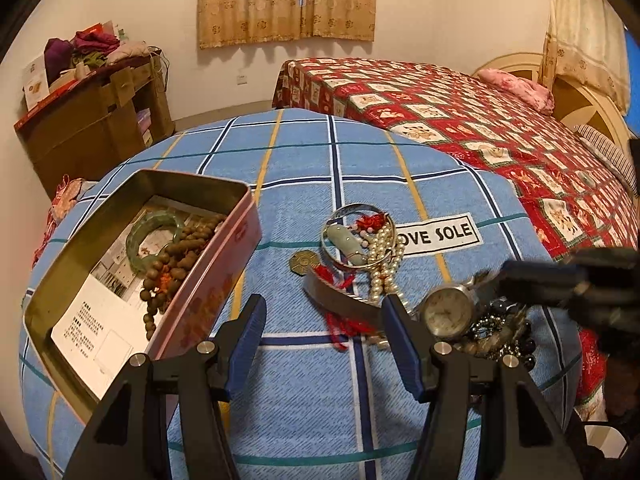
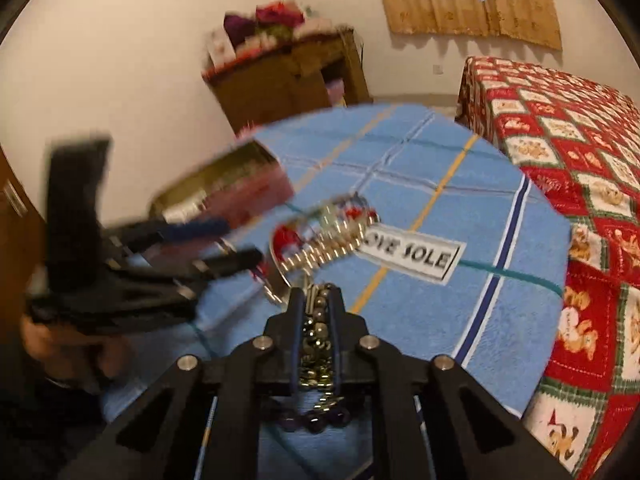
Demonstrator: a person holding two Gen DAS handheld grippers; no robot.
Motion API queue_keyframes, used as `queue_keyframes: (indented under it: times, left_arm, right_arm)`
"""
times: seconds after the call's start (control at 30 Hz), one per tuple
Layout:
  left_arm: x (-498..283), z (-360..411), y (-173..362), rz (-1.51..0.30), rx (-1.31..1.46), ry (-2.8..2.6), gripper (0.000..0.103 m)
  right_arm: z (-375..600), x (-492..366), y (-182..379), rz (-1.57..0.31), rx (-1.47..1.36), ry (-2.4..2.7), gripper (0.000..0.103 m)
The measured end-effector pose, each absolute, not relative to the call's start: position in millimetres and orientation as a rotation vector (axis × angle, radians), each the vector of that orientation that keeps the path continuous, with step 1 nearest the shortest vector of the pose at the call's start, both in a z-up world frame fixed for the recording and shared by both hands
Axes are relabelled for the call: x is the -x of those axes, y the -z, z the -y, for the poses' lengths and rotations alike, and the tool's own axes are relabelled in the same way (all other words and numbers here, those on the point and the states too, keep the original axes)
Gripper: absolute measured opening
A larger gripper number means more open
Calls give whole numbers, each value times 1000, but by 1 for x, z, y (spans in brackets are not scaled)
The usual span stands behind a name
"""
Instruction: Organize jewelry
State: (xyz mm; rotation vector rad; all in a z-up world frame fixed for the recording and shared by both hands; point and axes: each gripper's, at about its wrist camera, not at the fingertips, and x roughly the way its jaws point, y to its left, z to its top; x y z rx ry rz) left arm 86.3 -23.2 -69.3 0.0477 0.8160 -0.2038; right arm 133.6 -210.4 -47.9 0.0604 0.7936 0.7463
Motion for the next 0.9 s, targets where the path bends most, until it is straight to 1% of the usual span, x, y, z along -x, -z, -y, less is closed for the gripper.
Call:
queue_keyframes:
  times: [0.1,0.13,0.23,0.4,0.6,0.67,0.9]
  left_arm:
    - [-84,25,70,-814,-53,206,60]
    - [-84,26,69,-812,-56,208,60]
    - [-83,30,69,-805,-74,206,60]
    - [-85,40,69,-798,-119,218,60]
    - [-92,58,72,-798,-172,252,60]
    - [-96,65,75,-812,-204,265,60]
    - [-110,57,87,-898,-140,286,60]
  right_arm:
    - [210,-135,33,-755,-73,-742,12]
    - [210,-136,29,-744,-77,-738,10]
    - [214,-140,21,-701,-97,-718,10]
    - [215,-149,42,-729,-30,-630,10]
    - [236,-152,53,-745,-71,-583,10]
    - [245,-152,52,-743,-83,-571,10]
    - [240,-143,59,-748,-76,-596,10]
